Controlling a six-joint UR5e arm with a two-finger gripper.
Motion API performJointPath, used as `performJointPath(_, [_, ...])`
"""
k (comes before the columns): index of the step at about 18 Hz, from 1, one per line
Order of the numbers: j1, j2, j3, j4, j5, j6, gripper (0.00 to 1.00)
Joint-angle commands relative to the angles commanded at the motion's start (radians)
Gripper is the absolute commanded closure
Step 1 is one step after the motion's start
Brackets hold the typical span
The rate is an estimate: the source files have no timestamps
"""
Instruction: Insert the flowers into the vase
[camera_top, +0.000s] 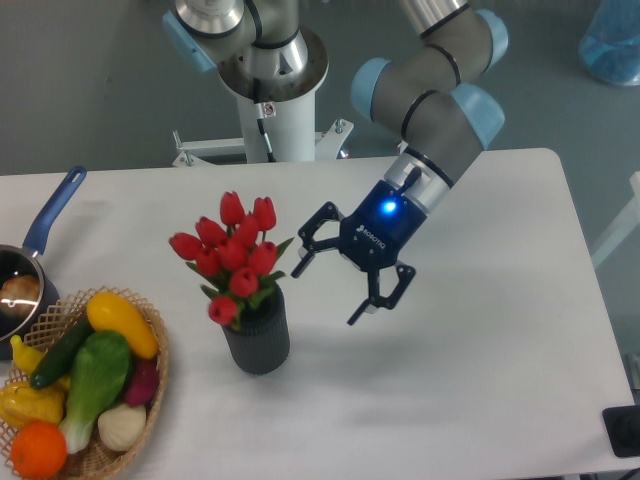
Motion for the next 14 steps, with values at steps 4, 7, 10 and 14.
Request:
performJointPath(4, [0.018,0.009,0.028,0.002,0.179,0.064,0.00])
performJointPath(7, [0.058,0.009,0.034,-0.002,0.287,0.121,0.00])
performJointPath(10, [0.089,0.012,0.032,-0.008,0.380,0.155,0.00])
performJointPath(14, [0.103,0.008,0.028,-0.009,0.541,0.158,0.00])
